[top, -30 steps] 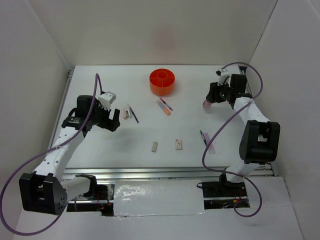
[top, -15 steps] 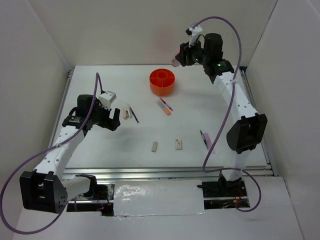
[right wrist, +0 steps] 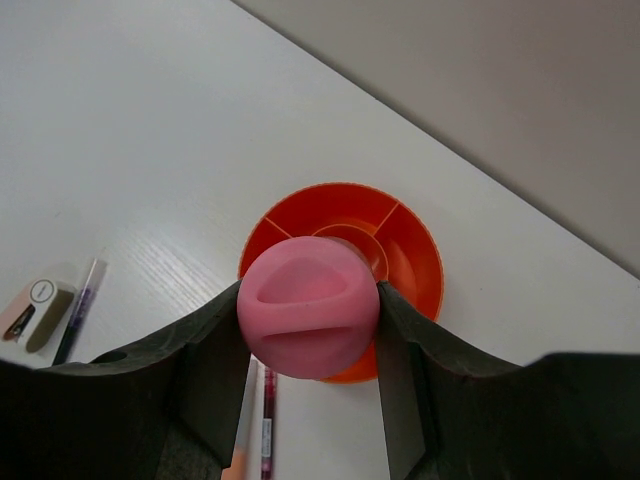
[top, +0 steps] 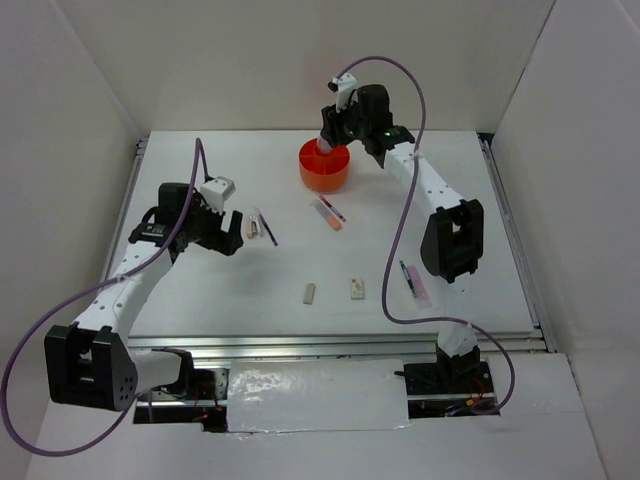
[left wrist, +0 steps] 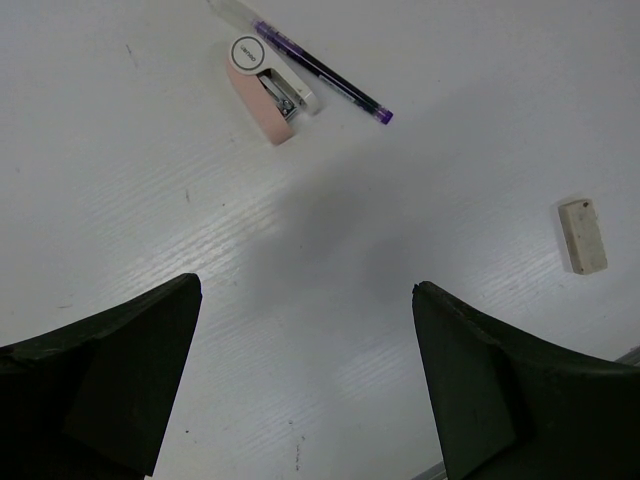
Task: Sort the stationery into containers
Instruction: Place the stationery into the container
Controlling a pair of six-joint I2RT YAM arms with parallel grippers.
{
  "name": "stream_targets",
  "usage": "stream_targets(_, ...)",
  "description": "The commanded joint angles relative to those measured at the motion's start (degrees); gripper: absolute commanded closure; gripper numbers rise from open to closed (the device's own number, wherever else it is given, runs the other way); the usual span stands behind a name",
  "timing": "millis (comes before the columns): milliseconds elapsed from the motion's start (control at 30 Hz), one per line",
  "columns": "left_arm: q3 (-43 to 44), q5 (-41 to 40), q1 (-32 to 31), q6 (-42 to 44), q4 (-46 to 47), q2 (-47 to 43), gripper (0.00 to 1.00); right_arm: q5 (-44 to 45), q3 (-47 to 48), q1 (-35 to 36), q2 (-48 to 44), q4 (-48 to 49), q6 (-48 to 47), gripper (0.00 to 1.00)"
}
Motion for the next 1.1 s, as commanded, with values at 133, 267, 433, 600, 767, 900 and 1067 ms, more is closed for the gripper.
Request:
stream_targets(133, 3.0, 1.9, 0.5, -0.7, 2.1, 1.9, 0.01, 1.2, 4.3, -0.2, 2.5, 7.8, -0.3, 0.74)
stream_targets(267, 2.8, 2.0, 0.6, -0.7, 2.3, 2.3, 0.01, 1.3, 5.4, -0.1, 3.8, 8.3, -0.3, 0.74)
stream_targets(433, 2.3, 2.4, 1.0, -0.9, 2.6, 2.5, 0.01, 1.2, 6.3, -0.2, 5.2, 8.5, -0.4, 0.74)
stream_targets(600, 2.4, 2.7, 1.2, -0.8, 2.5, 3.0, 0.01, 0.8, 5.1, -0.2, 5.2, 7.9, -0.5, 0.75)
stream_targets(767, 2.5, 3.1, 1.3, -0.8, 2.5, 3.4, 0.01, 0.7, 4.9, -0.3, 5.4, 7.5, -0.7, 0.74)
stream_targets(900, 2.8, 3.4, 1.6, -0.8, 2.4, 3.9, 0.01, 0.7, 5.6, -0.3, 6.6, 6.5, -0.9, 0.69)
stream_targets(1067, 2.6, 3.6, 1.7, -0.8, 2.4, 4.0, 0.01, 0.8, 5.0, -0.5, 7.4, 6.5, -1.1, 0.67)
